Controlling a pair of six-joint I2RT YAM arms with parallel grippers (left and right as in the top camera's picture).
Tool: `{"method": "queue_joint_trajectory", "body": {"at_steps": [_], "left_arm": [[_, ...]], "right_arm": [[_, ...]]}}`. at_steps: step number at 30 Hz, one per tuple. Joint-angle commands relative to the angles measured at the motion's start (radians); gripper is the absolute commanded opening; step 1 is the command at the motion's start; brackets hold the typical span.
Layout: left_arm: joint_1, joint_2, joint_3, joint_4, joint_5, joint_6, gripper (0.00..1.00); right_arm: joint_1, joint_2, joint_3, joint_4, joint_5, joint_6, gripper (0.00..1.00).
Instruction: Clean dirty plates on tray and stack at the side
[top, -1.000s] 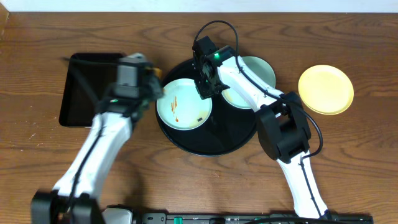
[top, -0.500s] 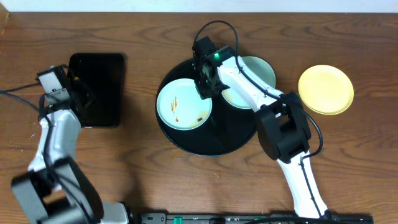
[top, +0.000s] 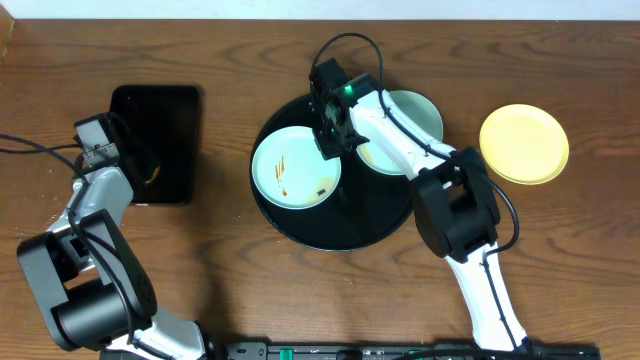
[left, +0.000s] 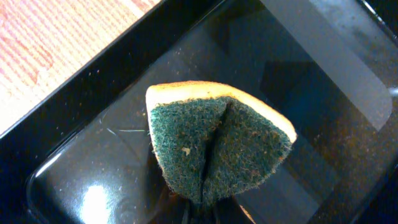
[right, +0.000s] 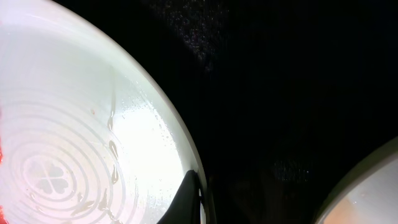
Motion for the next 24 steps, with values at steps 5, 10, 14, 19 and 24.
{"method": "queue_joint_trajectory", "body": {"at_steps": [5, 10, 14, 19, 24], "left_arm": [[0.002, 0.114, 0.008, 0.032, -0.005, 0.021, 0.08], [0.002, 0.13, 0.008, 0.043, -0.005, 0.021, 0.08], [0.002, 0.107, 0.011, 0.047, -0.004, 0.021, 0.07], [0.002, -0.005, 0.011, 0.039, 0.022, 0.021, 0.07], [0.002, -0.185, 0.011, -0.002, 0.259, 0.016, 0.07]], "right_arm": [[0.012, 0.022, -0.028, 0.003, 0.005, 0.021, 0.01], [0.012, 0.022, -0.028, 0.003, 0.005, 0.022, 0.01], [0.012, 0.022, -0.028, 0.003, 0.005, 0.021, 0.01], [0.012, 0.022, -0.028, 0.003, 0.005, 0.021, 0.01], [0.012, 0.022, -0.028, 0.003, 0.005, 0.022, 0.01]]}}
